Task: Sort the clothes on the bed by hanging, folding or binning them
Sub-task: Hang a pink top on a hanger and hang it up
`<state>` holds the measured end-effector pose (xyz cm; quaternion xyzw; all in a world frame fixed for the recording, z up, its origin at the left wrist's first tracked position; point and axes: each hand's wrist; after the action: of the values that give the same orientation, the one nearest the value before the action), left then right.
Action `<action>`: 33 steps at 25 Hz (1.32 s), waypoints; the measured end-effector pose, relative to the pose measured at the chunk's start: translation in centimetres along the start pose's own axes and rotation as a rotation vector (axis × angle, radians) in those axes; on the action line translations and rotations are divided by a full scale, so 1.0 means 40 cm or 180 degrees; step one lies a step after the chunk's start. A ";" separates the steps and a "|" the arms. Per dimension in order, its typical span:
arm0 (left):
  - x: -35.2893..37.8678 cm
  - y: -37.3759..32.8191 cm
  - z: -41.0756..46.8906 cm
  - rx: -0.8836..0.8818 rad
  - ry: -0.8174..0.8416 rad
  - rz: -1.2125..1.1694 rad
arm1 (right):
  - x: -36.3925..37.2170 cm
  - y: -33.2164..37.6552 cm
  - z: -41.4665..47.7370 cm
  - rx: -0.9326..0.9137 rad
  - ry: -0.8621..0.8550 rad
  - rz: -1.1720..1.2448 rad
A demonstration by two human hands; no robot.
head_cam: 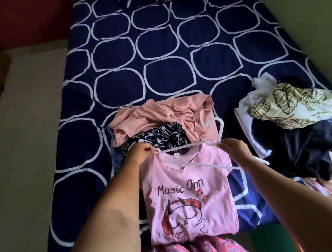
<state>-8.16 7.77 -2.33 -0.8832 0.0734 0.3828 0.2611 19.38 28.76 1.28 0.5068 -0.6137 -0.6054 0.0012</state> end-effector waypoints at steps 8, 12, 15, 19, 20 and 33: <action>-0.031 -0.038 -0.061 0.0235 0.0594 -0.0299 | -0.013 0.019 -0.001 0.0006 0.0243 0.0358; -0.033 -0.082 -0.100 0.0292 0.0562 -0.0401 | 0.019 0.062 -0.003 -0.0053 0.0409 0.0431; -0.038 -0.108 -0.126 0.0307 0.0425 -0.0487 | 0.044 0.096 -0.018 -0.0098 0.0401 0.0508; -0.053 -0.136 -0.173 0.0441 0.0300 -0.0682 | 0.073 0.159 -0.046 -0.0241 0.0516 0.0714; -0.055 -0.150 -0.187 0.0489 0.0269 -0.0707 | 0.086 0.174 -0.051 -0.0348 0.0601 0.0625; -0.117 -0.141 -0.365 0.0780 0.0075 -0.0587 | 0.040 0.313 -0.130 -0.0180 0.1840 0.0537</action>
<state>-0.26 4.68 11.62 -0.8521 0.0412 0.3350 0.4000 14.03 20.84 11.01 0.6051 -0.6108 -0.4506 0.2403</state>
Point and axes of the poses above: each hand's wrist, its own z-axis towards the middle knuckle, its own x-axis out of the palm, y = z × x, and after that the axes turned 7 degrees about -x, right-handed
